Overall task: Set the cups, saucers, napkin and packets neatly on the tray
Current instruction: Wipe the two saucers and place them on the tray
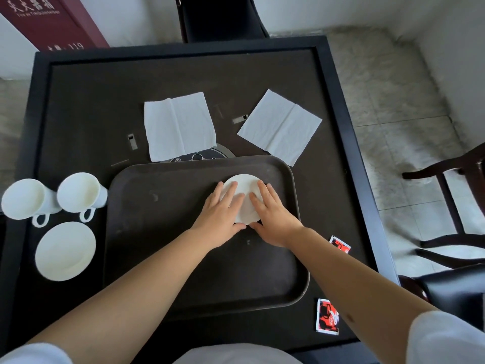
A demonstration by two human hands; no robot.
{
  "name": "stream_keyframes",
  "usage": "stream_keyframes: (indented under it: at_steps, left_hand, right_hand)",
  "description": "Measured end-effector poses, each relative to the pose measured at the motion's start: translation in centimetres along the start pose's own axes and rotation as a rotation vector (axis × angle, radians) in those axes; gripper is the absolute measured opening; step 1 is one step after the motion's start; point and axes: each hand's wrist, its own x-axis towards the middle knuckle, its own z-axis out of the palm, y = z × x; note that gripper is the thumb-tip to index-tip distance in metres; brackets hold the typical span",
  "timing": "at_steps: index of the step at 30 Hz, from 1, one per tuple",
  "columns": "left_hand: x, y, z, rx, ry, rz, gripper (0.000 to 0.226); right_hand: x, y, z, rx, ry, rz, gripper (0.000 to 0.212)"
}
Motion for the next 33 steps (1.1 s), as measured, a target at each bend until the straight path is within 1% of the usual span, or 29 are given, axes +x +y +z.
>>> stream_keyframes:
  at_steps: [5, 9, 11, 13, 15, 20, 26, 30, 33]
  left_hand:
    - [-0.2, 1.1, -0.4, 0.03, -0.046, -0.076, 0.068]
    - [-0.6, 1.6, -0.9, 0.001, -0.083, -0.123, 0.069]
    - [-1.2, 1.7, -0.9, 0.019, -0.109, -0.119, 0.074]
    - [-2.1, 1.6, -0.9, 0.046, -0.115, -0.133, 0.081]
    - [-3.4, 1.4, -1.0, 0.072, -0.091, -0.161, 0.086]
    - [-8.1, 0.6, -1.6, 0.126, -0.006, -0.245, 0.091]
    - [-15.8, 0.5, -2.0, 0.103, 0.059, -0.287, 0.088]
    - [-21.2, 0.6, -1.1, 0.053, 0.131, -0.324, 0.087]
    - [-24.6, 0.3, -0.5, 0.03, 0.149, -0.351, 0.087]
  right_hand:
    - [-0.1, -0.6, 0.2, -0.092, -0.06, 0.054, 0.073]
    - [-0.1, -1.3, 0.4, -0.138, -0.078, 0.098, 0.072]
    - [-0.4, -1.7, 0.2, -0.085, -0.068, 0.128, 0.077]
    - [-1.3, -1.8, 0.2, -0.064, -0.056, 0.157, 0.088]
    - [-2.4, -2.1, 0.3, -0.129, -0.043, 0.157, 0.095]
    - [-5.7, -4.6, 0.7, -0.245, 0.017, 0.104, 0.097]
    - [-9.7, -8.2, 1.6, -0.264, 0.011, 0.075, 0.096]
    - [-11.8, -10.8, 2.8, -0.28, 0.011, 0.051, 0.096]
    - [-12.6, -13.0, 3.8, -0.281, 0.001, 0.025, 0.096]
